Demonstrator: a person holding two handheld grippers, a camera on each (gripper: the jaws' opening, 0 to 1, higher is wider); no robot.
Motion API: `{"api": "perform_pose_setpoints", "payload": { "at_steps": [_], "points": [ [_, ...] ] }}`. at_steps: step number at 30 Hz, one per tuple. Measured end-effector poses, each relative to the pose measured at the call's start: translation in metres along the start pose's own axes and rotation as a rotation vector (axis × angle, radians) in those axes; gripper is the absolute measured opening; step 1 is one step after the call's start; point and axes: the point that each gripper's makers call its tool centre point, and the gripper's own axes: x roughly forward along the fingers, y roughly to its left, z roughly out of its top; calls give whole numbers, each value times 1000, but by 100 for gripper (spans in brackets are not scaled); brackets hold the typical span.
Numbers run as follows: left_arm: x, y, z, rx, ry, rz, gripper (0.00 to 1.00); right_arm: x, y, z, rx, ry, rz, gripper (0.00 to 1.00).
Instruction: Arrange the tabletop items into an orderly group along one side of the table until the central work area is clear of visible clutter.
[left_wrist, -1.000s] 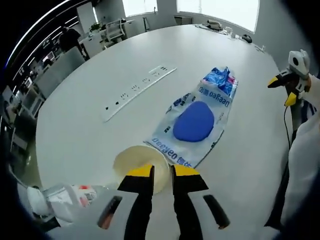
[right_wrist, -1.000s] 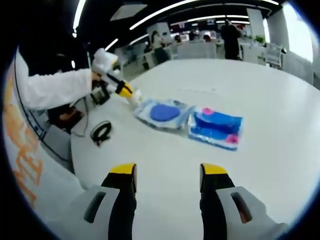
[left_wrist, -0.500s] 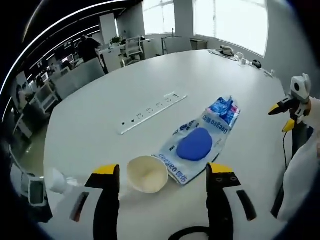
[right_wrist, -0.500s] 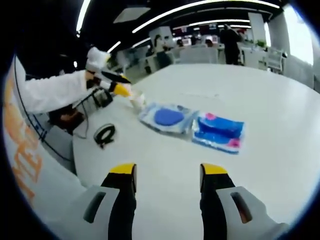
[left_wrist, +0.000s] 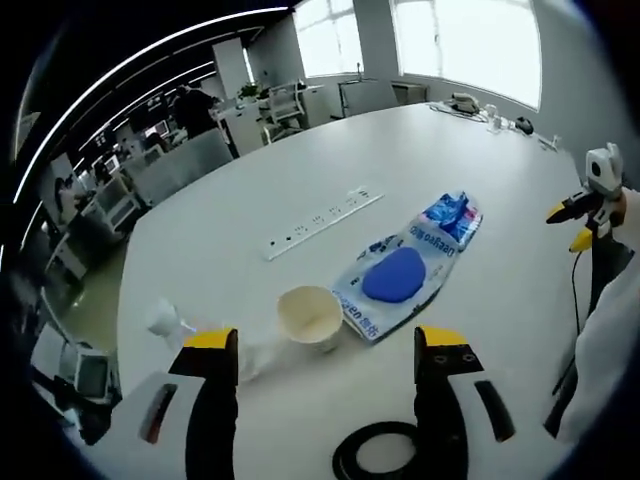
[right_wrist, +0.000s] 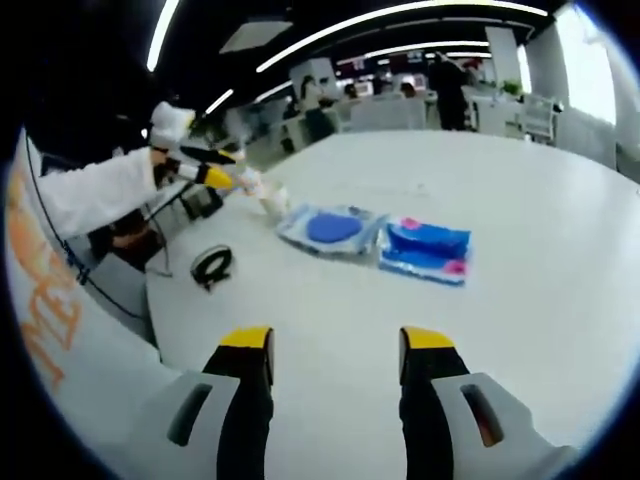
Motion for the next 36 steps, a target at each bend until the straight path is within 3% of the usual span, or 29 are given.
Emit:
{"api": "perform_pose_setpoints", "payload": {
  "at_steps": [8, 14, 25, 32, 36],
  "points": [
    [-25, 20, -23, -91, -6, 75, 70, -12, 2, -17, 20, 9, -17, 48],
    [-34, 34, -26, -149, -28, 105, 69, -16, 3, -19, 34, 9, -27, 48],
    [-28, 57, -15, -182, -55, 150, 63, -13, 10, -15, 49, -4, -37, 48],
    [-16, 75, -13, -253, -71, 154, 62, -15, 11, -23, 68, 13, -49, 48],
    [-10, 92, -14, -303, -79, 190, 62, -17, 8, -27, 77, 29, -59, 48]
  ]
}}
